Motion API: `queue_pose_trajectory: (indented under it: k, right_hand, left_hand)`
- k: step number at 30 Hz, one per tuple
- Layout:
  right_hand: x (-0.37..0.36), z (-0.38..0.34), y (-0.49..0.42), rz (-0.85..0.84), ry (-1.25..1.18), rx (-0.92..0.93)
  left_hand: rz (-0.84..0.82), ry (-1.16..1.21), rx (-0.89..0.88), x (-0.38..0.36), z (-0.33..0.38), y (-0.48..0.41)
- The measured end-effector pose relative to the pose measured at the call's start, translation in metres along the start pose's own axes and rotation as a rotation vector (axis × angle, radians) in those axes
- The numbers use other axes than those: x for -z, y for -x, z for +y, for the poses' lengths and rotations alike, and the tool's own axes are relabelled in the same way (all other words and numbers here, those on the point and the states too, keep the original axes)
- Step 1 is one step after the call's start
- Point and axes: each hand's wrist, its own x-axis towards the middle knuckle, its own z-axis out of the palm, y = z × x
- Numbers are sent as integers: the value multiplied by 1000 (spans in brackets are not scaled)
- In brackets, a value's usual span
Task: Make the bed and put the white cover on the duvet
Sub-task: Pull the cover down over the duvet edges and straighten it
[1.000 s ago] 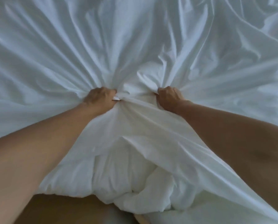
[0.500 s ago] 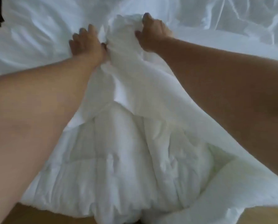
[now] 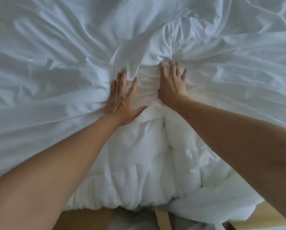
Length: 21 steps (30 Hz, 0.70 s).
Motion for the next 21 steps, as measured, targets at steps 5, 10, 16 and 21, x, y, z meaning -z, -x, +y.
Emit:
queue_pose_trajectory:
  k: [5,10,16,21]
  right_hand:
    - [-23,-40,105,-9,-84,386]
    - [-22,-54,145,11,-127,190]
    - [-28,-57,270,-796,105,213]
    - [-43,-62,280,-829,283,278]
  left_hand:
    - [-143,-101,-114,12,-42,87]
    - [-48,-269,-95,17,-69,139]
    - [-85,-128,-215,21,-53,205]
    - [-65,-338,-34,13,-56,231]
